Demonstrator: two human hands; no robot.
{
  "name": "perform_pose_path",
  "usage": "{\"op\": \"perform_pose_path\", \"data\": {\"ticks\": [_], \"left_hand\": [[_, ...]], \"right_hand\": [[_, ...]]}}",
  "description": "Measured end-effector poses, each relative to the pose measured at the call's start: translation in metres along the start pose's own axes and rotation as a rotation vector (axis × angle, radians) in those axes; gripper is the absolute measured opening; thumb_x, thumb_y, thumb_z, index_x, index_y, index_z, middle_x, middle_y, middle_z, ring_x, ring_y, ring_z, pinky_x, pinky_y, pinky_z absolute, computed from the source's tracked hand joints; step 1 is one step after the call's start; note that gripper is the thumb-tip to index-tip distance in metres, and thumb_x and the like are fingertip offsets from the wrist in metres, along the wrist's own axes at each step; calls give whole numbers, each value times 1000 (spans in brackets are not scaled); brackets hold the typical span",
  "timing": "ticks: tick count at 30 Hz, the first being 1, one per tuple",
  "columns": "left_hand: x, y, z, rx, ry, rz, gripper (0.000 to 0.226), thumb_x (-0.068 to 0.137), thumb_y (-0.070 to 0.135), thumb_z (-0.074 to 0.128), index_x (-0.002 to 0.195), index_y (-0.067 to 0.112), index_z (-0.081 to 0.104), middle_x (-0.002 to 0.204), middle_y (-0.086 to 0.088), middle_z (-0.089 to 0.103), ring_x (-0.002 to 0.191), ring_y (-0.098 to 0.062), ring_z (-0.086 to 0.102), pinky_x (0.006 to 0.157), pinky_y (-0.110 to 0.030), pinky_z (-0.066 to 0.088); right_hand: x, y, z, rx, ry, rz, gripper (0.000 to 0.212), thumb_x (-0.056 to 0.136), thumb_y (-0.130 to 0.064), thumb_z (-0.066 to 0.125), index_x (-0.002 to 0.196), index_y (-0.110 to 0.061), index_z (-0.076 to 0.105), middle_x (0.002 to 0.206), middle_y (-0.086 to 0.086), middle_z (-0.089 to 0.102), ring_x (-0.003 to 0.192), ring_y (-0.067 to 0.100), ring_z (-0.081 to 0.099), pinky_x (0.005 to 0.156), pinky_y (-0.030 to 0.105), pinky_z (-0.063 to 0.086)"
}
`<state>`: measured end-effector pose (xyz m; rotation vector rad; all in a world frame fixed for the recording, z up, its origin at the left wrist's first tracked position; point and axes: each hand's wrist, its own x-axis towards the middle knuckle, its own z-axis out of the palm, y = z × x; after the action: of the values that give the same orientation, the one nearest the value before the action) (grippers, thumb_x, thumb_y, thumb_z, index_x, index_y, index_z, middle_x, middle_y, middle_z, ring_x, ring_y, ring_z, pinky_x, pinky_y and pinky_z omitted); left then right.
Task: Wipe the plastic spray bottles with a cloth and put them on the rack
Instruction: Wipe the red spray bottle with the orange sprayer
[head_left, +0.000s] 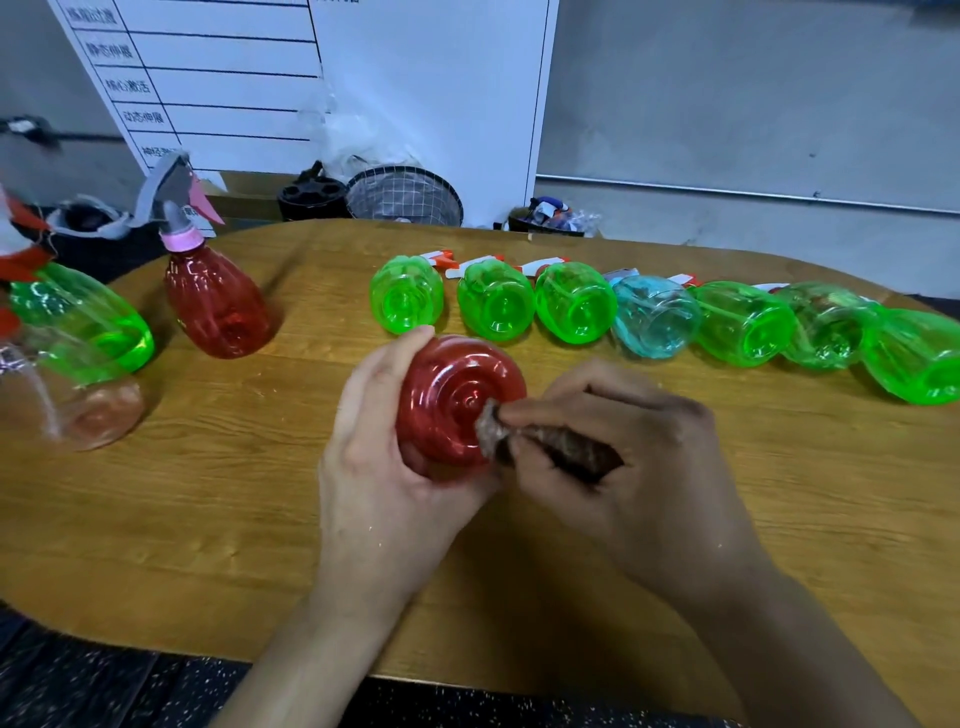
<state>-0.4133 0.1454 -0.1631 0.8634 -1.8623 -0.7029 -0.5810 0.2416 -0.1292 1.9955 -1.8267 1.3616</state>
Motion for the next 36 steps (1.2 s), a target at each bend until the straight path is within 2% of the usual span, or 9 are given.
{"op": "perform_pose_path", "data": {"ticks": [4,8,13,18,22,24,28,31,36], "left_hand": [[-2,4,4,35,-39,15,96,65,43,94,150,24,54,141,5,58,127,6,54,98,-3,41],[-3,3,5,31,-42,30,90,68,50,81,150,27,53,144,7,57,126,9,54,99,-2,39],[-5,1,6,11,-3,77,96,67,44,98,150,26,52,145,-1,57,130,-9,59,103,-6,42],[-7,-1,7,-36,-52,90,94,74,53,87,155,42,40,163,-7,37,148,2,39,109,-3,35],[-8,-8,7,-226,-228,47,95,78,54,90,158,49,38,169,2,22,157,-14,33,114,-31,51],[-8,-5,7,-407,-255,-18,77,86,56,81,154,43,48,170,0,22,150,-9,44,107,-30,56],[-3,-7,7,-406,-99,-78,30,106,23,64,136,20,65,152,-19,49,137,-3,55,98,-9,49],[0,-19,1,-463,-50,-198,48,97,20,77,141,33,61,150,-9,53,135,-19,60,101,-24,56],[3,-35,-17,-450,-27,-377,105,79,-7,86,159,40,36,140,12,61,124,-5,67,108,-26,52]], "right_hand": [[-2,0,3,-55,151,6,16,93,-17,77,108,-14,82,98,-3,71,86,8,69,67,31,58],[-5,-5,12,-36,88,-19,17,94,-19,76,110,-16,82,100,-3,71,88,9,68,67,31,56],[-4,-5,11,91,226,88,17,91,-15,78,108,-16,80,100,-3,73,91,4,68,79,16,51],[-2,7,14,371,291,427,13,96,-18,75,108,-19,80,97,-3,78,88,17,74,75,39,61],[-5,18,21,461,260,518,14,98,-16,72,107,-22,80,100,-5,79,96,18,76,83,43,61],[-7,24,25,465,225,558,14,97,-17,73,107,-24,80,101,-4,79,94,16,76,82,39,59],[-8,29,42,452,162,602,13,95,-16,75,106,-21,81,101,-7,79,95,10,75,85,30,59],[-5,28,58,461,139,592,12,94,-14,76,104,-19,81,98,-8,79,92,5,74,80,18,54],[8,16,92,595,114,647,12,95,-11,75,102,-19,81,81,-9,78,67,-1,68,62,13,51]]}}
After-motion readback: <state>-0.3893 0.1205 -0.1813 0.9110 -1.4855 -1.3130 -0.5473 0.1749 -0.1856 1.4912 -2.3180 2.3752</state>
